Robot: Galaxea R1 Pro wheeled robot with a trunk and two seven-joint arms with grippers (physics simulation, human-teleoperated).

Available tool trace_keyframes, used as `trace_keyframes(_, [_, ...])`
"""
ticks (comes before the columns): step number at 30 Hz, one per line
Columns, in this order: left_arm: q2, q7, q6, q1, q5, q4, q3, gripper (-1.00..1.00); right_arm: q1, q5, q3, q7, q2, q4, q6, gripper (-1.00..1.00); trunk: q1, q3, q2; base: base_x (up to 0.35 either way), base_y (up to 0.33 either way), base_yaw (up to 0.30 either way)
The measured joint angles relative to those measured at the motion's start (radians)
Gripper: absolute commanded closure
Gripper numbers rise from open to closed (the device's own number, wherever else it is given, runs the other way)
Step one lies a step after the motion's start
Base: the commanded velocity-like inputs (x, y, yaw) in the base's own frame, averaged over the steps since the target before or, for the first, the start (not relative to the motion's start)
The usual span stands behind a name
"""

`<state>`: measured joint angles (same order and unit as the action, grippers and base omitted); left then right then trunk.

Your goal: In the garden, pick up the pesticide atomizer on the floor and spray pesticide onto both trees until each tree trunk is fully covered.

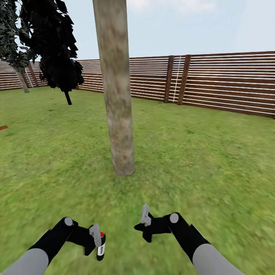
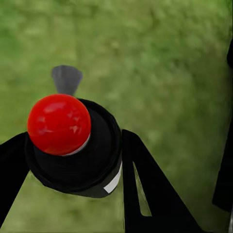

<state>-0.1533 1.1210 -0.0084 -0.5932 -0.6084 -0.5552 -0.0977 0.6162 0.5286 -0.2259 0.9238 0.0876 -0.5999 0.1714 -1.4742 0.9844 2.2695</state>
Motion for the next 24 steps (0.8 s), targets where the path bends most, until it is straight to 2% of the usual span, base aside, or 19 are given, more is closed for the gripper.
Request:
trace_keyframes(5, [0.042, 0.000, -0.001, 0.000, 0.000, 0.000, -0.013, 1.00, 0.000, 0.001, 0.000, 0.000, 0.018, 0.001, 0.001, 1.00, 0.000, 0.000, 0.000, 0.000, 0.000, 0.000])
trace_keyframes(10, [0.056, 0.000, -0.006, 0.000, 0.000, 0.000, -0.014, 1.00, 0.000, 0.001, 0.000, 0.000, 0.019, 0.000, 0.001, 1.00, 0.000, 0.000, 0.000, 0.000, 0.000, 0.000])
trace_keyframes(14, [0.083, -0.004, -0.045, -0.001, -0.050, 0.000, -0.012, 1.00, 0.000, 0.001, 0.000, 0.000, 0.028, -0.001, 0.001, 1.00, 0.000, 0.000, 0.000, 0.000, 0.000, 0.000])
trace_keyframes(20, [0.123, -0.025, -0.051, -0.006, -0.060, 0.000, -0.013, 1.00, 0.000, 0.002, -0.001, -0.001, 0.030, 0.003, 0.001, 1.00, 0.000, 0.000, 0.000, 0.000, 0.000, 0.000])
trace_keyframes(24, [0.137, -0.026, -0.051, -0.010, -0.059, 0.000, -0.013, 1.00, 0.000, 0.002, -0.001, -0.001, 0.030, 0.004, 0.001, 1.00, 0.000, 0.000, 0.000, 0.000, 0.000, 0.000])
